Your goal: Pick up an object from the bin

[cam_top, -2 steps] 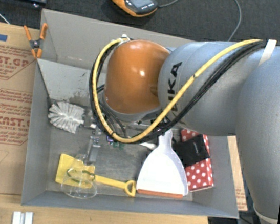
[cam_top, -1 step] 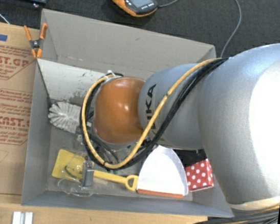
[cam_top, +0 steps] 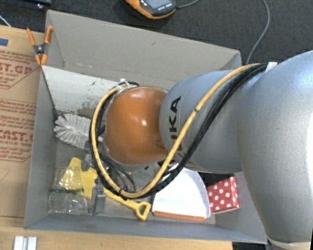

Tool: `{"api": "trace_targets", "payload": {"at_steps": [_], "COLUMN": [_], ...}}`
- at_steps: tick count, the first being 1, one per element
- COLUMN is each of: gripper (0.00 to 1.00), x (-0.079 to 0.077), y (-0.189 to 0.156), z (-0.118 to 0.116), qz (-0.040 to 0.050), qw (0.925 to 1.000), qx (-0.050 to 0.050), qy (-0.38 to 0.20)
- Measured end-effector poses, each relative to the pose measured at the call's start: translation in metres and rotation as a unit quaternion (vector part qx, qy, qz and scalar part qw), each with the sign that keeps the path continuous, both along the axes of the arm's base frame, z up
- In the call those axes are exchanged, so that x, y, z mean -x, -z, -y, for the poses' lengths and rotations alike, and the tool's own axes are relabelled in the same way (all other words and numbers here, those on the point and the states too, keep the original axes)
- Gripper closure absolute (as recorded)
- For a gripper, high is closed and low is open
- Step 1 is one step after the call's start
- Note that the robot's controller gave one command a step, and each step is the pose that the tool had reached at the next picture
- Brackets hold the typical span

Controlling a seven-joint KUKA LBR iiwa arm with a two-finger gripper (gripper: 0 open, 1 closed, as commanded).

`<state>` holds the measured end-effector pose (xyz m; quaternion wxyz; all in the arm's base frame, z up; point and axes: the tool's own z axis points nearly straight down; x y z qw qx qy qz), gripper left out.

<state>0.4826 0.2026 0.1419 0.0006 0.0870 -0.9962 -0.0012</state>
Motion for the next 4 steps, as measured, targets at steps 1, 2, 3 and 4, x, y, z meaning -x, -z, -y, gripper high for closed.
{"api": "trace_targets", "payload": {"at_steps": [1,2,3,4], "gripper": [0.00,0.00,1.00,1.00], "x": [-0.013,-0.004,-0.007,-0.007], "y": [0.037,0.071,0.072,0.072], "z": [0.002,0.028,0.020,0.020], "qz": [0.0020,0.0036,0.0024,0.0026], "qw": [0.9998,0.9960,0.9992,0.9993], "qx": [-0.001,-0.002,-0.001,-0.001], "qy": [0.017,0.089,0.039,0.036]}}
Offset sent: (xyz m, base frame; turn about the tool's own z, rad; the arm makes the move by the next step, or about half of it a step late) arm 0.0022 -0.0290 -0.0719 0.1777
